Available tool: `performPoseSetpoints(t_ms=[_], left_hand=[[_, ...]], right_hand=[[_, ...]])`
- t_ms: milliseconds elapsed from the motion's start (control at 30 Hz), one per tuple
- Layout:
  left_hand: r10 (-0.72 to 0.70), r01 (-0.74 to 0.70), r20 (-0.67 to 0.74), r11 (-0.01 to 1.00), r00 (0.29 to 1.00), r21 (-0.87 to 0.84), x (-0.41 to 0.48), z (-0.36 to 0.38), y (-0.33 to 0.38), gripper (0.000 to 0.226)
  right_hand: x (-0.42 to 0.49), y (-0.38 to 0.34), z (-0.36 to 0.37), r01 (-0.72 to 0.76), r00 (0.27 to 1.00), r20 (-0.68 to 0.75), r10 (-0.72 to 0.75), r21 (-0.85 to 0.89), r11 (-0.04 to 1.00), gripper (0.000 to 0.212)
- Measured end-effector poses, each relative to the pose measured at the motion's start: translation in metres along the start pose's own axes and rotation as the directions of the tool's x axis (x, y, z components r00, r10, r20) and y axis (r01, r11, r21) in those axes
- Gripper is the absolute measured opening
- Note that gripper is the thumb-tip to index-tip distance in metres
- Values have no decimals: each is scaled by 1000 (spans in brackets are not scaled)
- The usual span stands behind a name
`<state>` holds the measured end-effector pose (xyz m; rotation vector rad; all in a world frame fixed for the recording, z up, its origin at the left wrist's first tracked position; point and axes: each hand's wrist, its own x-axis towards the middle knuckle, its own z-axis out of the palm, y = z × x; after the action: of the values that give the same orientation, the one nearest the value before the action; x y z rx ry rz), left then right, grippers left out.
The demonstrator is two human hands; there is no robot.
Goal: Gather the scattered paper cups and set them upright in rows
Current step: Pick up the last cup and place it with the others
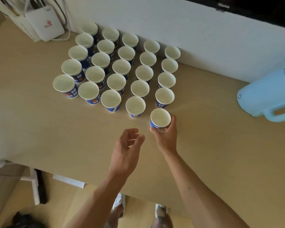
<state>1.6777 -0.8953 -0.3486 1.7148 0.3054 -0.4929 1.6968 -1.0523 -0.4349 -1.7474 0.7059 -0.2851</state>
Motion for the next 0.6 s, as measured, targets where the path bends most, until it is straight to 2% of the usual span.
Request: performPoseSetpoints(t_ms=[133,600], left_hand=[[-14,14,13,1000,1000,7,6,-8,-3,35],[-26,25,38,999,999,29,8,-12,-2,33]], right_hand=[[3,4,4,8,999,-54,-8,-4,1000,60],[11,8,11,-28,995,-98,21,-65,997,60]])
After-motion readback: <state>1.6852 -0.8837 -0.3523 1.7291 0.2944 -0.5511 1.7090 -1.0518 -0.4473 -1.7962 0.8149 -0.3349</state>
